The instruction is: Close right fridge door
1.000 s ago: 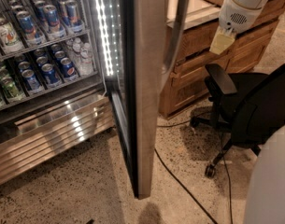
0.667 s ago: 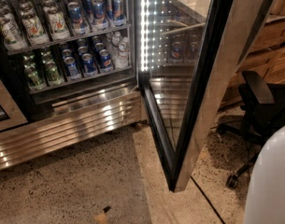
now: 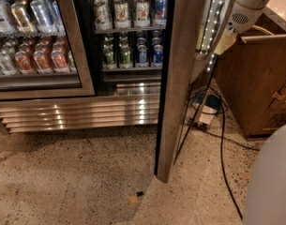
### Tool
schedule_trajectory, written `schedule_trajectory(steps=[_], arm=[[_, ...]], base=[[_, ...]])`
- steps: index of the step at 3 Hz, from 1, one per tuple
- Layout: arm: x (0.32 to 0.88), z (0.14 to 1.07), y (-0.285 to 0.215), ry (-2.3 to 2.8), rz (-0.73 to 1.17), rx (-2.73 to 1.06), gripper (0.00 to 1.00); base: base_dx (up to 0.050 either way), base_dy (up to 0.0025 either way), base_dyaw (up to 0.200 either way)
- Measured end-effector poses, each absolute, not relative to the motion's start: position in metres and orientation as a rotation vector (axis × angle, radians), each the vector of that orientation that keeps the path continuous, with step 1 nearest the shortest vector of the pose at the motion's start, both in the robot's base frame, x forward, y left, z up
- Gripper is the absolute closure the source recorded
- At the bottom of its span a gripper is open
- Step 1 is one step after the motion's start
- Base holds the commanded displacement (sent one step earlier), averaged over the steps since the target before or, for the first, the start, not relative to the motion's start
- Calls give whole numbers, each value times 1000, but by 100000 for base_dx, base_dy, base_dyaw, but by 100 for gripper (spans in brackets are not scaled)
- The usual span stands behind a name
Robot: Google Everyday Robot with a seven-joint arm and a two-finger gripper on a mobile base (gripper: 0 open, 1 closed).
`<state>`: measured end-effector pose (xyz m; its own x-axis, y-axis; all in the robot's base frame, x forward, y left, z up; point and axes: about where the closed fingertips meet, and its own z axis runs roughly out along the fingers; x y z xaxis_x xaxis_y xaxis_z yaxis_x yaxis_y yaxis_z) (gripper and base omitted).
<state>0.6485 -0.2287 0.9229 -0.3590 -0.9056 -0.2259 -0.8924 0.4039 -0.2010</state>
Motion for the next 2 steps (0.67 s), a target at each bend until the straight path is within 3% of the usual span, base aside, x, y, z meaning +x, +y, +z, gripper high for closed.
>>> schedule_trajectory(steps=[1, 2], arm=[[648, 923, -229, 2366, -62, -1566, 100], [648, 923, -229, 2366, -62, -1566, 100]], base=[[-2445, -196, 17266], [3645, 243, 13695]])
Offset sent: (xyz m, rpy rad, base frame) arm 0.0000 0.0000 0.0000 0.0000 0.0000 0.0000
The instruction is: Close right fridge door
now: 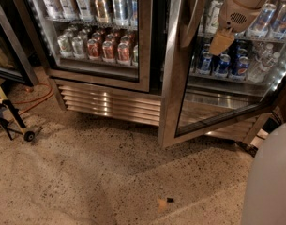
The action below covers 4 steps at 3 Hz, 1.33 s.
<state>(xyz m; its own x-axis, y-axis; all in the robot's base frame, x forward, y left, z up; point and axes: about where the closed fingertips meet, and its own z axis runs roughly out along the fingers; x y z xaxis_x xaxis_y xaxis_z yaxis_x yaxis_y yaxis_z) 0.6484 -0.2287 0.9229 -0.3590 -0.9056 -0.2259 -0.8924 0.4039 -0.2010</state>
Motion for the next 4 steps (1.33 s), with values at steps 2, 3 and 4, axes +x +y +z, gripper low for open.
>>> schedule_trajectory(steps=[2, 3, 4], arm=[[648, 923, -229, 2366, -62, -1566, 100], [648, 923, -229, 2366, -62, -1566, 100], [648, 923, -229, 2366, -62, -1566, 100]], base=[[4998, 1, -75], [4975, 9, -247], [5000, -1, 25]])
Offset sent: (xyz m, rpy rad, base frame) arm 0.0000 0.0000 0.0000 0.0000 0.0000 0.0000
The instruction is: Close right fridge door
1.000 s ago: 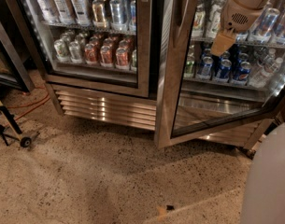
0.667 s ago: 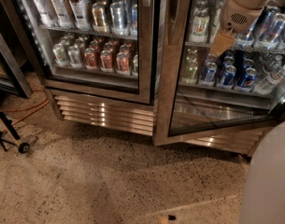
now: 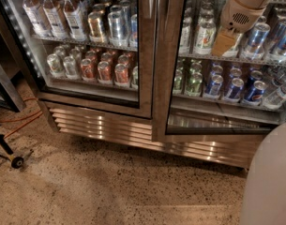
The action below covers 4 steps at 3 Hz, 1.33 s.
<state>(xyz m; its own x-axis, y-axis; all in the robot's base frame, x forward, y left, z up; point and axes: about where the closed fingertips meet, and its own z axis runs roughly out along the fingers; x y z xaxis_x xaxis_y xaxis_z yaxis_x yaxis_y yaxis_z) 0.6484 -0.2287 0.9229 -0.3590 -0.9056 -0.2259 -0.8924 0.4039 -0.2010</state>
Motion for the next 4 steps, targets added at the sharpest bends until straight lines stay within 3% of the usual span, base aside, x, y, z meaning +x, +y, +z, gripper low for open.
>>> schedule_trajectory(steps=[2, 3, 4], arm=[[648, 923, -229, 2366, -62, -1566, 100], [648, 923, -229, 2366, -62, -1566, 100], [648, 923, -229, 2366, -62, -1566, 100]], base=[[5000, -3, 50], [4242, 225, 10598], [-5017, 36, -243]])
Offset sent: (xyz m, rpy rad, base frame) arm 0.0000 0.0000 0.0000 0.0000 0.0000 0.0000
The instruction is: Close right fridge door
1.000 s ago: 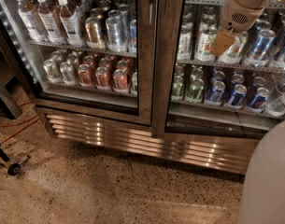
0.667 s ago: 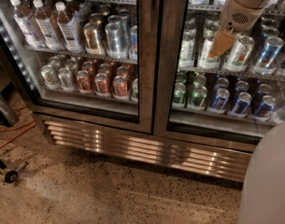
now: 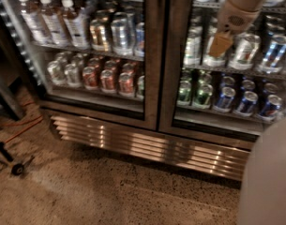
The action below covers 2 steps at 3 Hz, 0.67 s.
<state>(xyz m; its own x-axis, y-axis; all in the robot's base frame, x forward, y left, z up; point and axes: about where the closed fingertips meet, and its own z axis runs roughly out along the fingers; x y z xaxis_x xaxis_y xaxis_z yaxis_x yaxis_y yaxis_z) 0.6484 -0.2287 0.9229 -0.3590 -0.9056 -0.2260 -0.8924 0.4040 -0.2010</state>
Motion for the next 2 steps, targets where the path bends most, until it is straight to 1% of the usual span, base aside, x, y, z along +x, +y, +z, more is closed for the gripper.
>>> schedule_trajectory(steps=[1, 2], arm=[[648, 923, -229, 2366, -62, -1566, 100], [648, 923, -229, 2366, -62, -1566, 100]], base=[[-4991, -12, 149], [0, 0, 0]])
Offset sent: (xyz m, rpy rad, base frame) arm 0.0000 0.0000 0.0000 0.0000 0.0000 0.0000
